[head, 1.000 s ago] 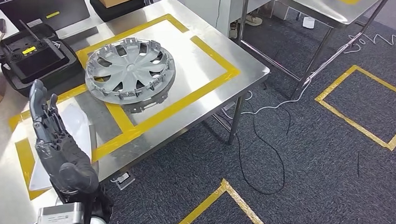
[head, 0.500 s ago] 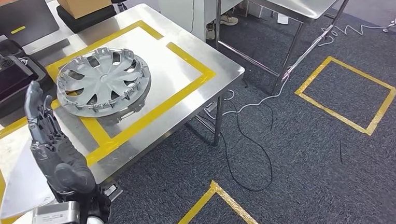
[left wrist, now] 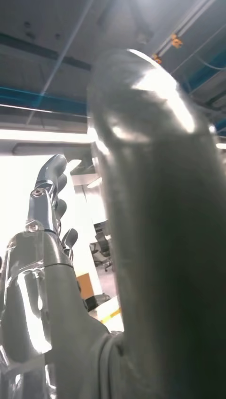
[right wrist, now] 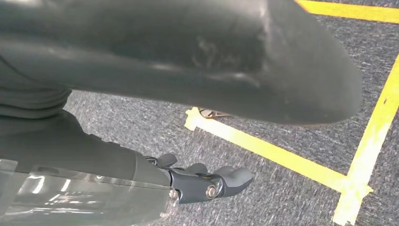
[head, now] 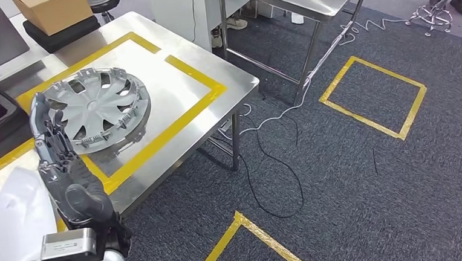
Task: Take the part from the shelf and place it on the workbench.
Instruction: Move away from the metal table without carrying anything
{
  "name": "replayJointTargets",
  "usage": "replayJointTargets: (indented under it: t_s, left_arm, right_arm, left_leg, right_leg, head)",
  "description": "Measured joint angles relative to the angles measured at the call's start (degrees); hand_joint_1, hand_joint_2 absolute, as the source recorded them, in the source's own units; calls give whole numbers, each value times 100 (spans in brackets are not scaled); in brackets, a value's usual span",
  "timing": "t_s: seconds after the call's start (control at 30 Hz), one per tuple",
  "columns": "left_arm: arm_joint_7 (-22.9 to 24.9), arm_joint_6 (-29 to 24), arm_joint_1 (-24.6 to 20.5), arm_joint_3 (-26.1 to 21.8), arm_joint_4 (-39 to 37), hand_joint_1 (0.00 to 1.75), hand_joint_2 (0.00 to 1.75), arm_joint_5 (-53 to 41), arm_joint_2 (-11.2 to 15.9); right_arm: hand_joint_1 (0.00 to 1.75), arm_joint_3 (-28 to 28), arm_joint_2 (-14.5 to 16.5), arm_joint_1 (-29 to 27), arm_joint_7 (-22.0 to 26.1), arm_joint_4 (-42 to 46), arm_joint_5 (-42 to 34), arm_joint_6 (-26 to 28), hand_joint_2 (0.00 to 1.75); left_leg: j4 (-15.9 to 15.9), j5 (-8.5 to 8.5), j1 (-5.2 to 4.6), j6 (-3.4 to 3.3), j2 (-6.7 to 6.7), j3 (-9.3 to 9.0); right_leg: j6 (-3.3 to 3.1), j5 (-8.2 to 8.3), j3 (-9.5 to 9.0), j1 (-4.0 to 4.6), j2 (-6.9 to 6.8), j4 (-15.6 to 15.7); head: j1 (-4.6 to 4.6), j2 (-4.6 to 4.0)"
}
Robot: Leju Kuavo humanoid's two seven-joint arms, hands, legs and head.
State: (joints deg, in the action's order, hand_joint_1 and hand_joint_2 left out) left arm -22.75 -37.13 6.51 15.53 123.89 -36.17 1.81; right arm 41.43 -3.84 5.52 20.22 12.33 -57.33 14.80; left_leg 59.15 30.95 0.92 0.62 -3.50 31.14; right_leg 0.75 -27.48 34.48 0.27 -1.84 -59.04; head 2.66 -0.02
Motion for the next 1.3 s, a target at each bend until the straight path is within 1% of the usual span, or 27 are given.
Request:
replayJointTargets:
  t_s: [0.07,0.13,0.2,0.23,0.27,0.3,0.33,0.37,0.43,0.5,0.57,0.63,0.67,0.73,0.77,0.8,0.83,0.87,0.9,0.97,1.0,1.07,1.13,1.17,1.23,1.27,1.3]
  left_arm:
    - [7,0,-7,1,0,0,0,-7,3]
    - [9,0,-11,1,1,0,0,-12,9]
    - [22,0,-8,2,0,0,0,-16,14]
    - [29,0,-7,3,-4,0,0,-18,14]
    - [35,0,-6,3,-9,0,0,-18,15]
    - [37,0,-6,3,-13,0,0,-18,17]
    - [38,0,-8,3,-16,0,0,-15,22]
    - [39,0,-12,3,-17,0,0,-11,29]
    - [51,0,-24,4,-17,0,0,-4,49]
    - [111,0,-41,10,-16,0,0,-14,71]
    - [175,0,-72,20,-15,0,0,-8,99]
    - [187,0,-138,44,-18,0,0,45,122]
    - [181,0,-193,68,-29,0,0,70,127]
    - [162,1,-331,140,-84,0,0,88,132]
    - [154,2,-393,179,-128,0,0,89,133]
    - [150,2,-437,211,-172,0,0,89,133]
    - [148,2,-469,239,-211,0,0,89,133]
    - [148,2,-497,262,-241,0,0,89,133]
    - [148,2,-525,287,-264,0,0,89,133]
    - [140,2,-575,333,-309,0,0,89,133]
    - [131,2,-593,351,-332,0,0,89,133]
    - [104,2,-648,408,-392,0,0,89,133]
    - [71,2,-722,477,-458,0,0,90,132]
    - [52,2,-744,499,-485,0,0,93,131]
    - [18,1,-738,511,-527,0,0,109,129]
    - [9,0,-705,509,-540,0,0,121,131]
    - [3,0,-648,499,-543,0,0,138,137]
  right_arm:
    - [0,-2,1,-5,1,-1,2,-7,0]
    - [0,-3,4,-9,2,-2,8,-9,0]
    - [0,-4,9,21,2,-5,9,-19,0]
    - [0,-5,13,40,2,-6,6,-26,0]
    - [0,-9,17,55,3,-7,-3,-34,0]
    - [0,-14,26,62,3,-7,-14,-40,0]
    - [0,-24,35,64,3,-7,-28,-45,0]
    - [0,-35,45,65,2,-8,-50,-48,0]
    - [0,-55,63,72,0,-9,-87,-54,0]
    - [0,-60,74,81,-1,-9,-120,-68,0]
    - [0,-68,85,77,1,-9,-176,-90,0]
    - [0,-87,109,61,2,-8,-261,-121,0]
    - [0,-96,121,57,2,-8,-302,-137,0]
    - [0,-114,140,50,2,-9,-363,-158,0]
    - [0,-131,145,43,2,-9,-379,-164,0]
    - [0,-152,149,28,1,-9,-389,-169,0]
    - [0,-174,152,10,1,-9,-393,-172,0]
    - [0,-191,153,-9,0,-10,-395,-175,0]
    - [0,-202,151,-25,0,-12,-396,-177,0]
    - [0,-224,148,-26,-10,-15,-399,-178,0]
    - [0,-233,145,-17,-25,-16,-408,-175,0]
    - [0,-248,131,-11,-55,-22,-433,-166,0]
    - [0,-269,109,-21,-58,-31,-448,-160,0]
    - [0,-286,99,-17,-45,-34,-447,-161,0]
    - [0,-322,78,0,-2,-39,-427,-168,0]
    - [0,-334,71,11,22,-41,-400,-173,0]
    - [0,-340,71,17,39,-42,-365,-174,0]
  left_leg:
    - [-20,18,14,65,-19,-28]
    - [124,141,29,107,150,9]
    - [669,431,21,111,346,283]
    - [1011,570,14,109,371,480]
    - [1267,634,11,110,374,644]
    - [1366,596,12,111,374,734]
    - [1272,456,13,111,379,725]
    - [1021,246,17,110,411,631]
    - [412,-77,44,99,617,368]
    - [119,-135,50,69,756,237]
    - [89,-122,34,13,676,216]
    - [57,-122,43,-47,558,177]
    - [43,-120,48,-73,494,159]
    - [39,-104,28,-109,365,146]
    - [40,-94,18,-116,308,143]
    - [40,-83,12,-115,254,137]
    - [40,-68,8,-111,208,127]
    - [40,-53,6,-101,168,109]
    - [39,-36,5,-89,133,89]
    - [40,-2,-8,-48,76,63]
    - [36,7,-9,-21,48,56]
    - [12,18,3,41,-4,33]
    - [58,83,24,95,116,11]
    - [210,181,25,111,222,72]
    - [814,463,20,119,396,396]
    - [1143,576,16,122,405,598]
    - [1350,599,15,126,400,747]
  right_leg:
    - [-71,5,-21,16,43,53]
    - [-148,31,-83,6,86,137]
    - [-206,41,-123,4,140,181]
    - [-227,35,-125,11,176,180]
    - [-239,29,-128,19,221,176]
    - [-244,20,-134,26,270,170]
    - [-243,8,-142,27,320,159]
    - [-231,-9,-152,23,371,140]
    - [-185,-64,-143,17,468,65]
    - [-121,-98,-103,8,560,7]
    - [-63,-95,-78,-13,651,5]
    - [-4,-184,-16,-16,577,-127]
    - [26,-297,85,-20,489,-332]
    - [76,-591,431,-46,310,-982]
    - [90,-684,601,-60,271,-1275]
    - [95,-691,705,-69,249,-1434]
    - [91,-602,714,-73,233,-1410]
    - [78,-424,617,-74,212,-1191]
    - [56,-213,451,-69,166,-847]
    - [2,12,142,-22,37,-228]
    - [-28,24,68,7,-6,-73]
    - [-85,-13,34,49,13,10]
    - [-141,7,-36,42,60,92]
    - [-172,18,-77,29,85,137]
    - [-225,21,-120,20,154,171]
    - [-248,14,-123,24,198,168]
    - [-260,6,-129,29,250,163]
  head:
    - [4,0]
    - [12,0]
    - [30,0]
    - [35,0]
    - [39,0]
    - [38,0]
    - [39,0]
    - [39,0]
    - [38,0]
    - [33,0]
    - [34,0]
    - [7,0]
    - [-8,0]
    - [-33,0]
    - [-32,0]
    - [-33,0]
    - [-32,0]
    - [-32,0]
    - [-32,0]
    - [-31,0]
    - [-27,0]
    - [-19,0]
    - [-15,0]
    - [-10,0]
    - [-2,0]
    - [-1,0]
    - [0,0]
